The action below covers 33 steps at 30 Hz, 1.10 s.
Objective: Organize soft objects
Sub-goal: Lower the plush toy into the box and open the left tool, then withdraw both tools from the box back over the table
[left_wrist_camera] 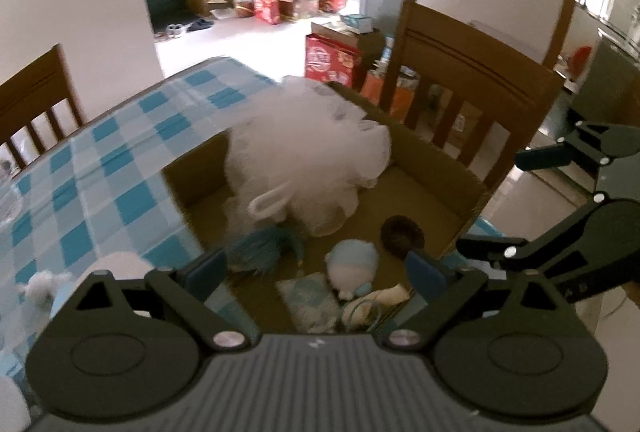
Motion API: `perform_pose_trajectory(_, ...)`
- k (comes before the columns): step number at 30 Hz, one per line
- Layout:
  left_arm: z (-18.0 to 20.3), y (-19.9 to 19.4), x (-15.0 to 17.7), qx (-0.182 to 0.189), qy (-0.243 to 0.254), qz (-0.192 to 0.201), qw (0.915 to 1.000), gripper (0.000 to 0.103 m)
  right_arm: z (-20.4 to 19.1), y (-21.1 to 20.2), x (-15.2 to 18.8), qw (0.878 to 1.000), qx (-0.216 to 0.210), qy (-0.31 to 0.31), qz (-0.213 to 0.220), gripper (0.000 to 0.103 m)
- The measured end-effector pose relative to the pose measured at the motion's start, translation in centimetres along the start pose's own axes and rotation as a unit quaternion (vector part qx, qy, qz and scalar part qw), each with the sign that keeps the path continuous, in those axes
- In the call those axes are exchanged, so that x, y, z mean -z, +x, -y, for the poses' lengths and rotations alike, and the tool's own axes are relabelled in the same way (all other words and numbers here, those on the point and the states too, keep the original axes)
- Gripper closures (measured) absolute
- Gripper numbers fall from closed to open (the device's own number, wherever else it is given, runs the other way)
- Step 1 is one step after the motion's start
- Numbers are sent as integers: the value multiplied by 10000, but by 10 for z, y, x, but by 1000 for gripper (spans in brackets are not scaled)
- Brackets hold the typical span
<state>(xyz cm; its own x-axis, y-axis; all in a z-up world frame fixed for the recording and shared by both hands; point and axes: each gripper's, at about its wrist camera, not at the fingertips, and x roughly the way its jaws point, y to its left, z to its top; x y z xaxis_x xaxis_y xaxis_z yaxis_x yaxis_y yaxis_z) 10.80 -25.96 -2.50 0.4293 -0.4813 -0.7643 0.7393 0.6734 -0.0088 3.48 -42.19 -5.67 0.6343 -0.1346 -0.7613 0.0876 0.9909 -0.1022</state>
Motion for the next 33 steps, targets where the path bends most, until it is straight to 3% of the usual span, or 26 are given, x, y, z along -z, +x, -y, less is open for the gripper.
perform_pose_trajectory(10, -36, -35, 38, -505, -409, -147, 9978, 7, -45, -3, -10, 9994, -357, -42, 13, 0)
perform_pose_trajectory(21, -89, -67, 88, -564, -790, -192, 9951, 7, -123, -15, -20, 9984, -561, -98, -30, 0)
perform_pose_trajectory(33, -158, -104, 136, -680, -879, -174, 9936, 7, -216, -13, -41, 9966, -749, -313, -108, 0)
